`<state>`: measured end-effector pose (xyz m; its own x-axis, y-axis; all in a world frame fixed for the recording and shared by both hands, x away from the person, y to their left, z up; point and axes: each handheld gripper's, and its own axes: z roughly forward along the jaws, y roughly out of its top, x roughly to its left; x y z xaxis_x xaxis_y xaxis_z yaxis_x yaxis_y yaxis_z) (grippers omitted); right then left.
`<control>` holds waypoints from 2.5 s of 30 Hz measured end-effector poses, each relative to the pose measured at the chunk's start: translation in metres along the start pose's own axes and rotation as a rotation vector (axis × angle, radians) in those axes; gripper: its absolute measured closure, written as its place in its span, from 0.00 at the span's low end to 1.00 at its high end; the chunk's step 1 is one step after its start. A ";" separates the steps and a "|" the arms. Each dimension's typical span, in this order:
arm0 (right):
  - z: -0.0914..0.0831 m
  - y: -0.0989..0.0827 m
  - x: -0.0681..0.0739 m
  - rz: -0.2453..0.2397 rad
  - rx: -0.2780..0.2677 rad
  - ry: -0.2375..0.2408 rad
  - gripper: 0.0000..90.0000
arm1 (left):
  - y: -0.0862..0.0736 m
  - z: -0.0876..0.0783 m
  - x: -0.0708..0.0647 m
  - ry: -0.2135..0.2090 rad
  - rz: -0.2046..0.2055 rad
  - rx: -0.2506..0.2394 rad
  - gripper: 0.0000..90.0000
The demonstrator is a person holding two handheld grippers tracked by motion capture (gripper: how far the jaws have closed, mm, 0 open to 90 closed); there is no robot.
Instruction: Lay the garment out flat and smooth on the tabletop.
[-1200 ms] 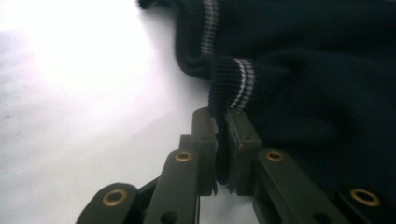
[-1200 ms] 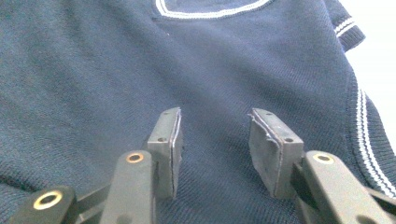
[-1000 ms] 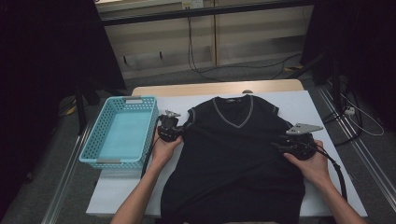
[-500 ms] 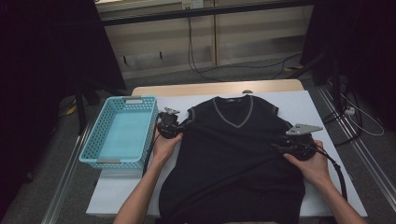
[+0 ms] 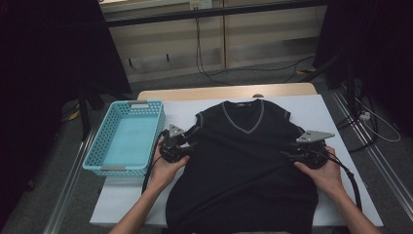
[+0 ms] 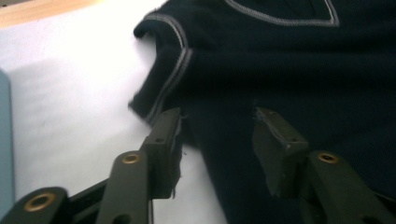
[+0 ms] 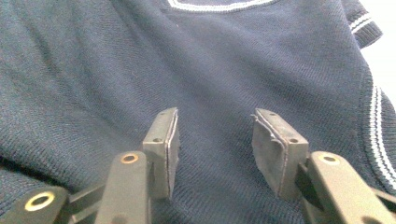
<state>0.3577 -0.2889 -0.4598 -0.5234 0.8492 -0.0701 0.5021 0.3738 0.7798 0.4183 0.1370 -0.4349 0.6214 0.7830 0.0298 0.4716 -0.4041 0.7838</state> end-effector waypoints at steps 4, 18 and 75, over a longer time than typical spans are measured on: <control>0.000 0.000 0.000 0.001 -0.001 0.001 0.58 | -0.019 -0.009 0.003 -0.050 -0.035 0.056 0.76; 0.001 0.000 0.002 -0.012 0.008 0.008 0.56 | -0.041 -0.010 -0.005 -0.069 0.023 0.073 0.65; -0.025 -0.001 0.049 -0.072 -0.016 0.156 0.53 | -0.050 -0.043 -0.034 -0.147 0.110 0.029 0.43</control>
<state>0.3147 -0.2570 -0.4489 -0.6590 0.7516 -0.0299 0.4487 0.4247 0.7863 0.3467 0.1514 -0.4486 0.7541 0.6564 0.0221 0.4119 -0.4988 0.7626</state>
